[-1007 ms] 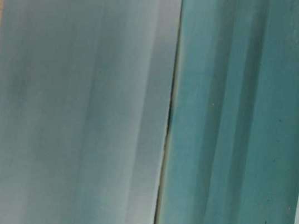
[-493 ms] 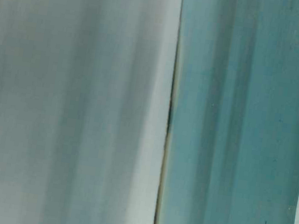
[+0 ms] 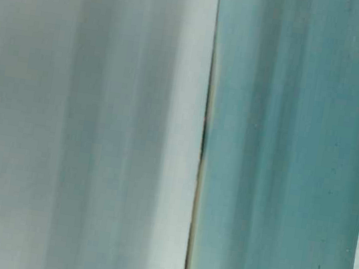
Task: Lift a wooden board with both hands.
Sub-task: 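Hold the white board raised with both grippers, then lower the white board back toward the table with both grippers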
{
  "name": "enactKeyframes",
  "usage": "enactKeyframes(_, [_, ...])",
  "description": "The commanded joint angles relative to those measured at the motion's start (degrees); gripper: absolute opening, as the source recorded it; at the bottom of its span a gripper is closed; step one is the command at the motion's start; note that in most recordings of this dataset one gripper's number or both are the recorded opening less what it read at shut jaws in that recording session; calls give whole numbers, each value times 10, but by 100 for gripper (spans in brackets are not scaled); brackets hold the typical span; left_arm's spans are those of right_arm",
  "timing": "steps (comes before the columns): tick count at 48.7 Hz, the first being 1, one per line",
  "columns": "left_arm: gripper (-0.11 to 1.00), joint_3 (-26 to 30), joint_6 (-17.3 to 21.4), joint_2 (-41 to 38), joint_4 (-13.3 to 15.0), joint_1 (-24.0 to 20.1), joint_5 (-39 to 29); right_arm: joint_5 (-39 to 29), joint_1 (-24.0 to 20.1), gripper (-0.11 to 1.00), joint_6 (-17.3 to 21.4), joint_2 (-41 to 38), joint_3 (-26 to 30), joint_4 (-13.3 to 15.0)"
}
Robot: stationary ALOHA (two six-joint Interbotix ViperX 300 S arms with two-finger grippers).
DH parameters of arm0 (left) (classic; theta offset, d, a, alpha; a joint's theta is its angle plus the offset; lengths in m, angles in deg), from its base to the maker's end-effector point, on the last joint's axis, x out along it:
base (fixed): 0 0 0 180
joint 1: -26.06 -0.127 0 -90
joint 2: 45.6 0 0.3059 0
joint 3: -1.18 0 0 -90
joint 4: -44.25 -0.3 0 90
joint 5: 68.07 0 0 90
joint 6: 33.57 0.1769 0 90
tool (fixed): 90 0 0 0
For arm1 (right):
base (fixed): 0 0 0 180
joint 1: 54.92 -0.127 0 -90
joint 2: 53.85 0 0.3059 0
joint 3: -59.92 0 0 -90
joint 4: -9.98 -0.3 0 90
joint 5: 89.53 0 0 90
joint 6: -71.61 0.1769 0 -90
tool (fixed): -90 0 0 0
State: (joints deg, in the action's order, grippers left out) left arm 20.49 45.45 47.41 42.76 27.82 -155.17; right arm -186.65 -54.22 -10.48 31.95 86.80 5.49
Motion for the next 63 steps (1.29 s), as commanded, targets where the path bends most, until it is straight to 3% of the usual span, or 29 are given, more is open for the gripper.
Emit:
enactKeyframes(1, [17,27,-11,-10,-2,-3,16,17,1,21,18,-14,21,-2])
enactKeyframes(47, [17,42,-12,-14,-2,-2,-21,16,1,21,16,-13,9,-4])
enactKeyframes(56, [17,38,-11,-14,-2,-3,-22,18,1,21,15,-14,-11,-2])
enactKeyframes(63, [17,14,-8,-13,-3,-3,-6,22,0,21,10,-18,-59,-2])
